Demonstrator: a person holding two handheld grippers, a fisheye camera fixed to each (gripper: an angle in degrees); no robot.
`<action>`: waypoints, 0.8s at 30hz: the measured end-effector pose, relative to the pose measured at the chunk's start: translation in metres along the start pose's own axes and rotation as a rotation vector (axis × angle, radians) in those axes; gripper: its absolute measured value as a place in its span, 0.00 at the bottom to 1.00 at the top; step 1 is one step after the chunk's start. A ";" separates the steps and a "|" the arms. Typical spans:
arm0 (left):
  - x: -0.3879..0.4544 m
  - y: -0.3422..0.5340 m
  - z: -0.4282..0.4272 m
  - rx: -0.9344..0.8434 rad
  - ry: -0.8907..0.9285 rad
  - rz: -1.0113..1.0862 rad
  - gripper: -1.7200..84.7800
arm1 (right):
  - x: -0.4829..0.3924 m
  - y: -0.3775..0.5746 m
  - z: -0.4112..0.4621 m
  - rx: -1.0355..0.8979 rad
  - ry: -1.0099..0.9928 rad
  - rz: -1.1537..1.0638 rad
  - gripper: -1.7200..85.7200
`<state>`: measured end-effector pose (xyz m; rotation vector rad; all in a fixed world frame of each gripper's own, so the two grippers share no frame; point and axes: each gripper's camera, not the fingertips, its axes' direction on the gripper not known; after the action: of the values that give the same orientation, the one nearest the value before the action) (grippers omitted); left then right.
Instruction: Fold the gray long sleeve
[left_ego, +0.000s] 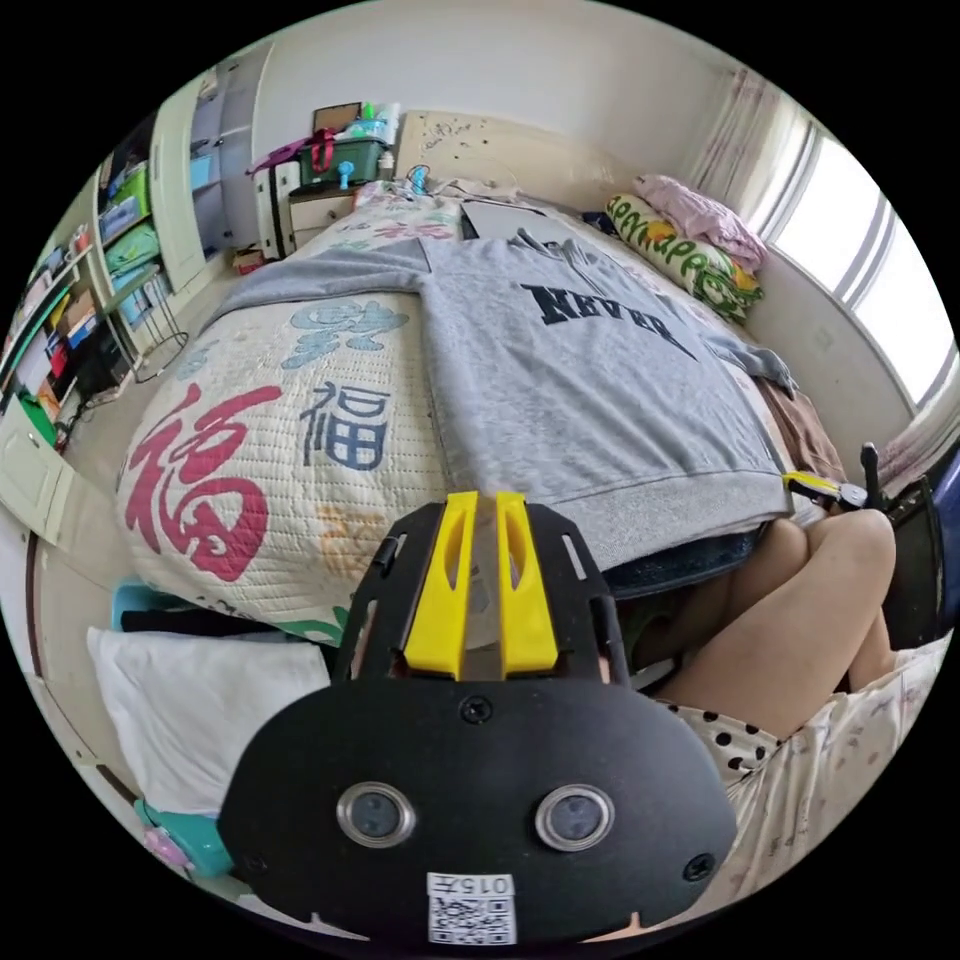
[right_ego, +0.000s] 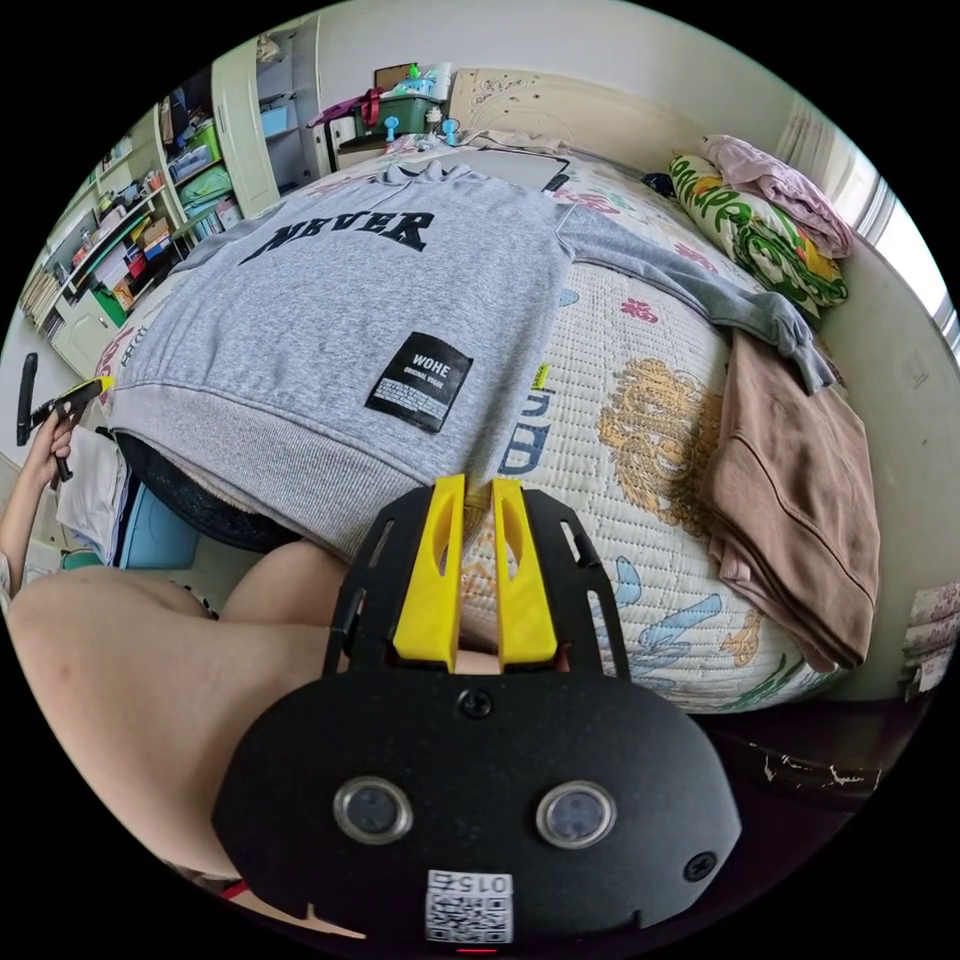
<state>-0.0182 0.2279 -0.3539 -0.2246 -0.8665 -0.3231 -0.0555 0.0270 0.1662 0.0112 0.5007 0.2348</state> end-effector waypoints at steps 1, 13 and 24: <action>-0.008 0.003 -0.007 0.030 -0.037 -0.011 0.02 | -0.004 -0.006 -0.010 0.000 0.000 -0.001 0.08; 0.055 -0.042 0.009 0.289 0.353 0.208 0.01 | 0.006 -0.059 -0.148 0.203 -0.124 0.110 0.06; 0.163 -0.047 0.092 0.054 0.391 0.434 0.03 | 0.198 -0.084 -0.292 0.498 -0.228 0.676 0.08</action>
<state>-0.0022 0.1835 -0.1672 -0.2813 -0.4228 0.0640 -0.0080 -0.0239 -0.1894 0.6942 0.3025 0.7554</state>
